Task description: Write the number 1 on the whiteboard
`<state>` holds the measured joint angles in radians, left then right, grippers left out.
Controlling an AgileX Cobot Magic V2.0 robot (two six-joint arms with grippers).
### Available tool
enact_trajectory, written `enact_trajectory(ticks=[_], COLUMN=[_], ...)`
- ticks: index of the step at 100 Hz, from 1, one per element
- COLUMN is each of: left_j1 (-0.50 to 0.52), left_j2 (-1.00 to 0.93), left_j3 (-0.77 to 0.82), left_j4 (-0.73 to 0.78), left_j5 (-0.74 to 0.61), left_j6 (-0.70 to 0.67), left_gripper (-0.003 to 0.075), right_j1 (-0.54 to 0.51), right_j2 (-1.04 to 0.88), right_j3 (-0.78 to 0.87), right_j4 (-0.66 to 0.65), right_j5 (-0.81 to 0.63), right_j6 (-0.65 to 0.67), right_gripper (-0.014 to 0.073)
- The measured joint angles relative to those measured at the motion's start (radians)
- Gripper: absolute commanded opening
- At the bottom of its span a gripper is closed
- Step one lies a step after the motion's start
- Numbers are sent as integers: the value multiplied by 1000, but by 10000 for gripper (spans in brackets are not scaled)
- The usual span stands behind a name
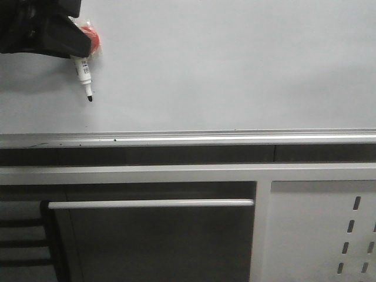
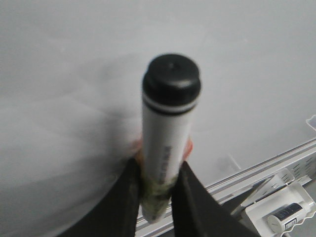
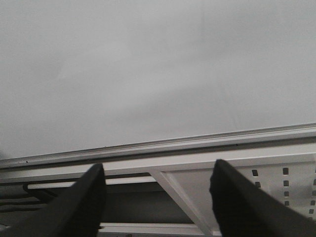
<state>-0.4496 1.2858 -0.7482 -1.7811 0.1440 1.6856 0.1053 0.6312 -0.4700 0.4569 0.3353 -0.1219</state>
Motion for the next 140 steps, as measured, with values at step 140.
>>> enact_trajectory(ticks=[140], left_j1=[-440], left_j2=[108], left_j3=[-4], left_j4=[191], left_j5=[63], left_j6=[9], left_gripper=[-20], right_j1=[451], right_j2=[603], right_j3=[-696], right_j4=[11], right_j5=[563], right_j6=[-308], right_gripper=[414])
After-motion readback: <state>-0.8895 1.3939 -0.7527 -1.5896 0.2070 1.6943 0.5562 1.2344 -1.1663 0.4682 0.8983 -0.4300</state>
